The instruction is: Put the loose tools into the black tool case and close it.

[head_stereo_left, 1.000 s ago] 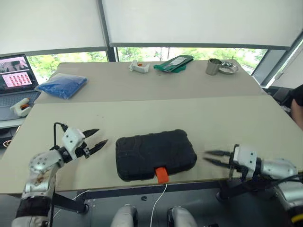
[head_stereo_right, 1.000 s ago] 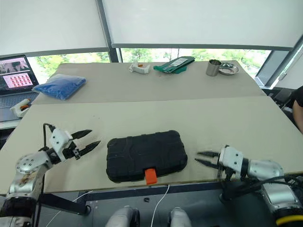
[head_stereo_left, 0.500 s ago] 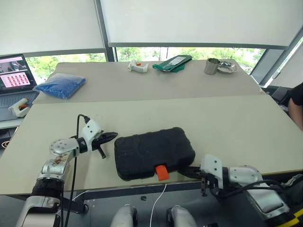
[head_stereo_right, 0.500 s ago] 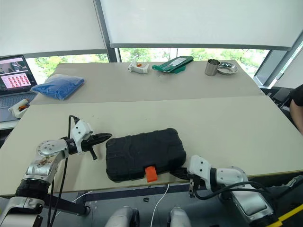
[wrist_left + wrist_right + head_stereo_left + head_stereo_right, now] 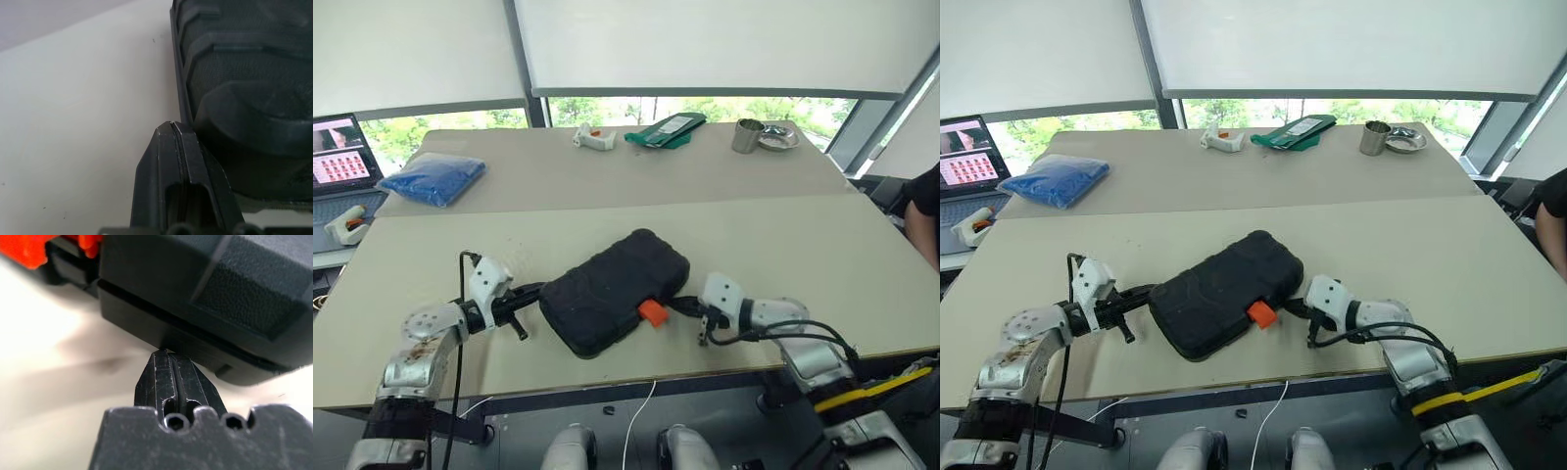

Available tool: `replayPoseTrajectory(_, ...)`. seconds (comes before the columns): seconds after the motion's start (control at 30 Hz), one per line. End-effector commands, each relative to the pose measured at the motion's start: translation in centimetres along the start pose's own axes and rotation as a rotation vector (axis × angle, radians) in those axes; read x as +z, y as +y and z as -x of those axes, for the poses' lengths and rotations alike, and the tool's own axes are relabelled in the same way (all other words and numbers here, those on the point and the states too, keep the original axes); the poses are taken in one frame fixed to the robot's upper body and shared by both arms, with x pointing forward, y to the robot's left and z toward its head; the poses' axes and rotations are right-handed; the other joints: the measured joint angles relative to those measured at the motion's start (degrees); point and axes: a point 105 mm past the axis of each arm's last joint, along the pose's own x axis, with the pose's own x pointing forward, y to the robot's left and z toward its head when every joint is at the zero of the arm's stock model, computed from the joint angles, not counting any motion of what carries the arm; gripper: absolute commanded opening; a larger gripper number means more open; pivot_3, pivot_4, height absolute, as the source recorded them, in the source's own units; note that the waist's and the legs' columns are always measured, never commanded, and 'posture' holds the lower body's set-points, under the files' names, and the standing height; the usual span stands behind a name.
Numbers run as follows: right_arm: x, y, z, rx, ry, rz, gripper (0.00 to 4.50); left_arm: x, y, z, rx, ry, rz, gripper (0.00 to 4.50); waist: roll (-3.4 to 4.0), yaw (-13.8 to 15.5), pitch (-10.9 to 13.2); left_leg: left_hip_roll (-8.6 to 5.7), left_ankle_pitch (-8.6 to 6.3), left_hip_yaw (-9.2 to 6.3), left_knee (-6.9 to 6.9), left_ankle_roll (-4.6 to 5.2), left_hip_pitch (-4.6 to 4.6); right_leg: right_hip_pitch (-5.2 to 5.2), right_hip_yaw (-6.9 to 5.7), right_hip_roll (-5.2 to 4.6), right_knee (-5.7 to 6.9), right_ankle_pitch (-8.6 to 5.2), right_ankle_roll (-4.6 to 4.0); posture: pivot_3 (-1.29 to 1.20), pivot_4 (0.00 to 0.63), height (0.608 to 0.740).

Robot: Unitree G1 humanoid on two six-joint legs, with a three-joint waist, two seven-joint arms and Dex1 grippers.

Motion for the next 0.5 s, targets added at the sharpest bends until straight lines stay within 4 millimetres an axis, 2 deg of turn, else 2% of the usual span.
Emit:
replayPoseTrajectory(0.03, 0.5, -1.2, 1.7, -0.075, -0.057, 0.031, 0.00, 2.8, 2.3, 1.3, 0.142, -0.089, -0.049, 0.02, -0.01, 0.3, 0.0, 0.00, 0.00, 0.01, 0.00, 0.00, -0.01, 0.00, 0.00, 0.00, -0.01, 0.03, -0.05, 0.00, 0.150, 0.740)
replayPoseTrajectory(0.13, 0.5, -1.0, 2.4, -0.091, -0.084, 0.018, 0.00, 3.9, 3.7, 1.7, 0.207, -0.113, -0.066, 0.02, -0.01, 0.5, 0.0, -0.01, 0.00, 0.00, 0.00, 0.00, -0.03, 0.01, -0.02, 0.01, -0.03, 0.02, -0.03, 0.00, 0.150, 0.740)
replayPoseTrajectory(0.17, 0.5, -0.9, 2.8, -0.100, -0.095, 0.007, 0.00, 5.2, 3.6, 1.3, 0.177, -0.149, -0.067, 0.02, -0.01, 0.5, 0.0, -0.02, 0.00, 0.00, 0.00, 0.00, -0.03, 0.03, -0.03, 0.01, -0.03, 0.02, -0.02, 0.00, 0.150, 0.740)
replayPoseTrajectory(0.23, 0.7, -0.8, 3.6, -0.123, -0.123, -0.009, 0.00, 7.6, 1.8, -0.4, 0.039, -0.203, -0.072, 0.02, -0.01, 0.6, 0.0, -0.04, 0.00, 0.03, 0.00, 0.00, -0.03, 0.06, -0.04, 0.01, -0.03, 0.00, 0.02, 0.00, 0.150, 0.740)
replayPoseTrajectory(0.3, 0.9, -0.6, 4.1, -0.132, -0.142, -0.041, 0.00, 8.7, -0.3, -2.0, -0.092, -0.206, -0.097, 0.02, -0.01, 0.6, 0.0, -0.07, 0.01, 0.10, 0.01, -0.01, -0.04, 0.07, -0.04, 0.00, -0.05, -0.01, 0.05, 0.00, 0.150, 0.740)
replayPoseTrajectory(0.4, 1.5, -0.3, 4.7, -0.131, -0.172, -0.104, 0.00, 8.9, -3.2, -4.9, -0.239, -0.160, -0.134, 0.02, -0.01, 0.5, 0.0, -0.14, 0.01, 0.10, 0.01, 0.00, -0.02, 0.14, -0.02, 0.01, -0.05, 0.00, 0.07, 0.00, 0.150, 0.740)
replayPoseTrajectory(0.5, 2.8, -0.2, 5.0, -0.140, -0.228, -0.108, 0.00, 7.1, -5.0, -8.3, -0.291, -0.063, -0.183, 0.02, -0.01, 0.5, 0.0, -0.17, 0.01, 0.13, 0.01, 0.00, 0.08, 0.21, 0.00, 0.06, -0.05, -0.01, 0.08, 0.00, 0.150, 0.740)
